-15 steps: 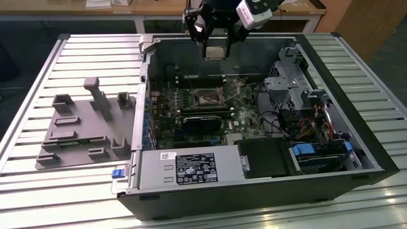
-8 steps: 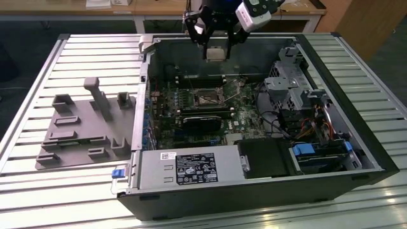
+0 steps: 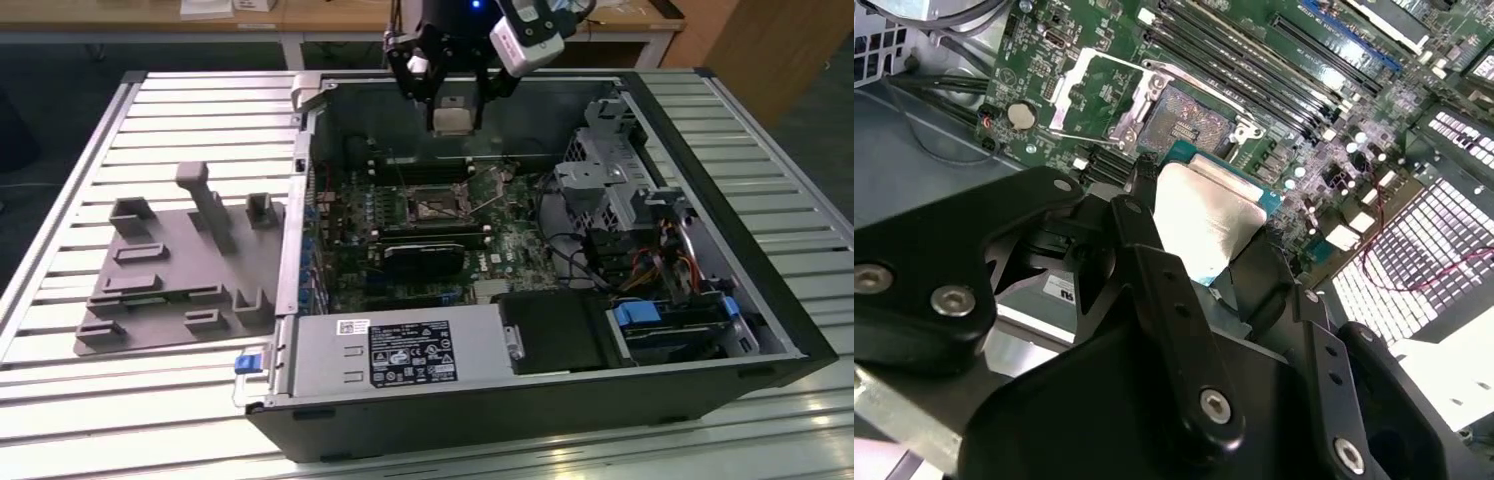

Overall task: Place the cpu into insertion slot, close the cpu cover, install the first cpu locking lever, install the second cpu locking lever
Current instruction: 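Place the cpu into insertion slot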

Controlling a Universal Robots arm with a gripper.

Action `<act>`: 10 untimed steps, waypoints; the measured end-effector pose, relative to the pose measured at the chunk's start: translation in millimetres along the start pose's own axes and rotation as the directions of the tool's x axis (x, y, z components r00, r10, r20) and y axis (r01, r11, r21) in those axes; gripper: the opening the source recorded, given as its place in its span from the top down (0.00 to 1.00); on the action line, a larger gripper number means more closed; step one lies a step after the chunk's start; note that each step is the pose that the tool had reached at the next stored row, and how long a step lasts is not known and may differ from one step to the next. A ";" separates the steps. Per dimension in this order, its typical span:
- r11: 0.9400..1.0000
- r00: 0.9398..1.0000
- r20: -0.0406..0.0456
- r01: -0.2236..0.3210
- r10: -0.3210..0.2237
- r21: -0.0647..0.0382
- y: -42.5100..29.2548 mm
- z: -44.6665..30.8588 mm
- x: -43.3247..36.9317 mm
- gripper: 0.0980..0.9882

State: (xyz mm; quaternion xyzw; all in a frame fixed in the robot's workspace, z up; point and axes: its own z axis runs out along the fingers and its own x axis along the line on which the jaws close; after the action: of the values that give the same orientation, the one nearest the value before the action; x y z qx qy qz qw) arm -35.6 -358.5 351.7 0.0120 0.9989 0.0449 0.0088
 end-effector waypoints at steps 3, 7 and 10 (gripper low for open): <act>1.000 1.000 0.001 0.000 0.000 0.000 -0.2 1.8 1.3 0.51; 1.000 1.000 0.002 0.000 0.000 0.000 -0.5 5.2 1.9 0.51; 1.000 1.000 0.002 0.000 0.000 0.000 -0.8 8.8 2.0 0.51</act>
State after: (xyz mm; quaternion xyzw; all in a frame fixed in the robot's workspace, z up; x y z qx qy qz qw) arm -37.4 -358.5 342.8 0.0120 0.9989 0.0448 0.0096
